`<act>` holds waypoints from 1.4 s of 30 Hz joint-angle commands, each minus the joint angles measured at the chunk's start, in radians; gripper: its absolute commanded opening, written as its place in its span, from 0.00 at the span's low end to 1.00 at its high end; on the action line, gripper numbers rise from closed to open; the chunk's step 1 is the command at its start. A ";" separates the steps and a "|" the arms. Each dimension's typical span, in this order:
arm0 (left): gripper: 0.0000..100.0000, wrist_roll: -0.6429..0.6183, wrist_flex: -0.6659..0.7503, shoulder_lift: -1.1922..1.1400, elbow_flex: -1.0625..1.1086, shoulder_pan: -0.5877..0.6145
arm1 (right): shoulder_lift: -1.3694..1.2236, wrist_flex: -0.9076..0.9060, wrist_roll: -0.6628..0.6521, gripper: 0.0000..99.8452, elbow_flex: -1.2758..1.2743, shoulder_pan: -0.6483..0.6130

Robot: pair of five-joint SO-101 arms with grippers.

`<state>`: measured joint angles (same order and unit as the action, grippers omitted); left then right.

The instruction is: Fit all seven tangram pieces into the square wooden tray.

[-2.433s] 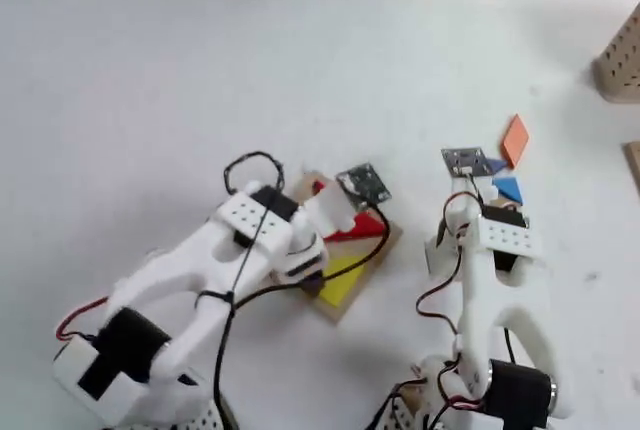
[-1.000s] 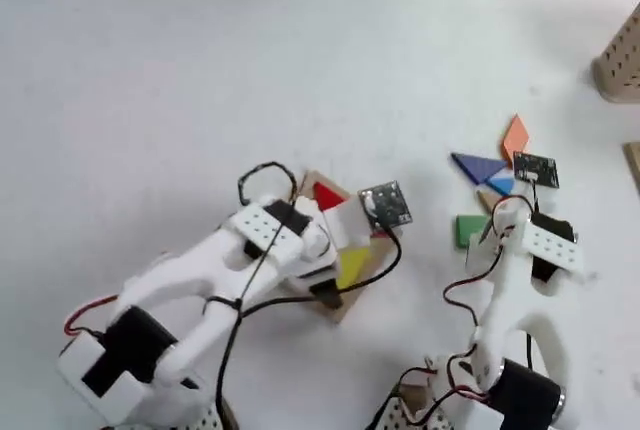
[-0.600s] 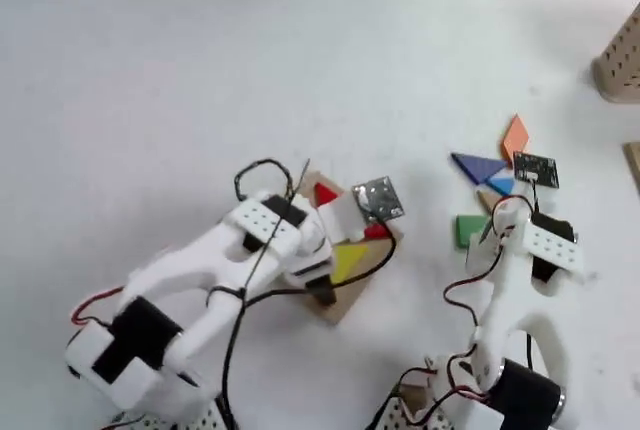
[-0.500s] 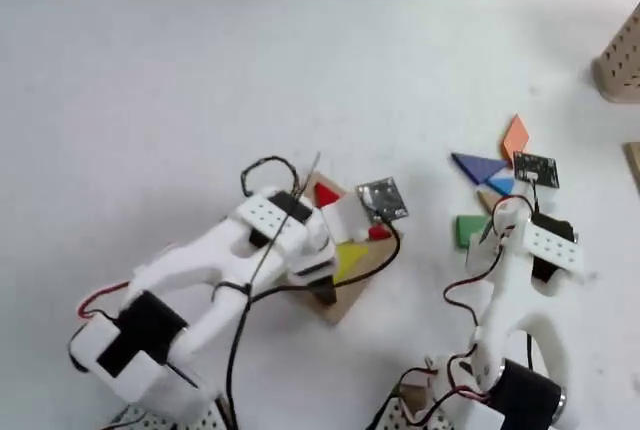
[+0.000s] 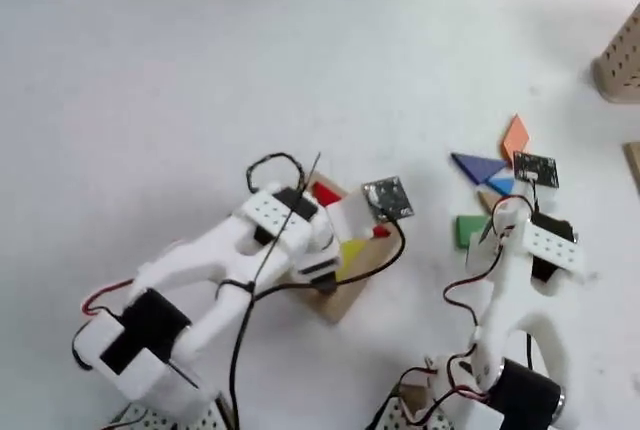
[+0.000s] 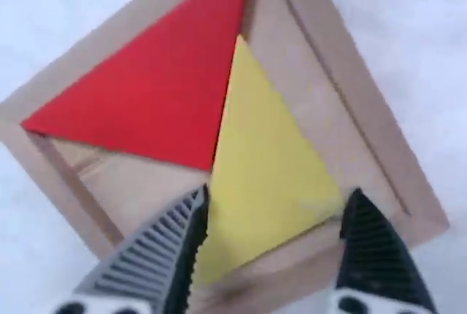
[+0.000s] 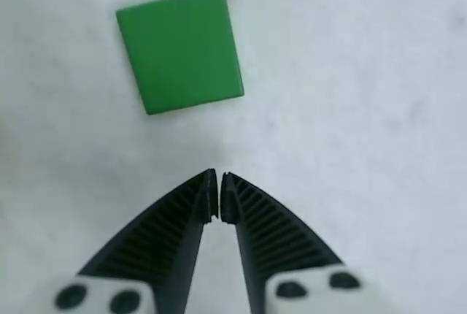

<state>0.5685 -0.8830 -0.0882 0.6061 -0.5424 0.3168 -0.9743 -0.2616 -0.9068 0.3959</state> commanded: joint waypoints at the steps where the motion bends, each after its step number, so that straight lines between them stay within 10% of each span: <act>1: 0.13 -0.006 0.003 -0.015 -0.032 0.004 | 0.031 0.016 0.005 0.02 0.035 -0.013; 33: 0.07 -0.041 -0.095 0.309 0.020 0.010 | 0.025 0.028 -0.014 0.02 0.034 -0.016; 42: 0.40 -0.043 -0.092 0.300 0.026 0.071 | 0.025 0.031 -0.015 0.02 0.025 -0.036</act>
<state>0.5301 -0.9705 0.1757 0.6536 -0.4872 0.3168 -0.9574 -0.2647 -0.9068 0.3698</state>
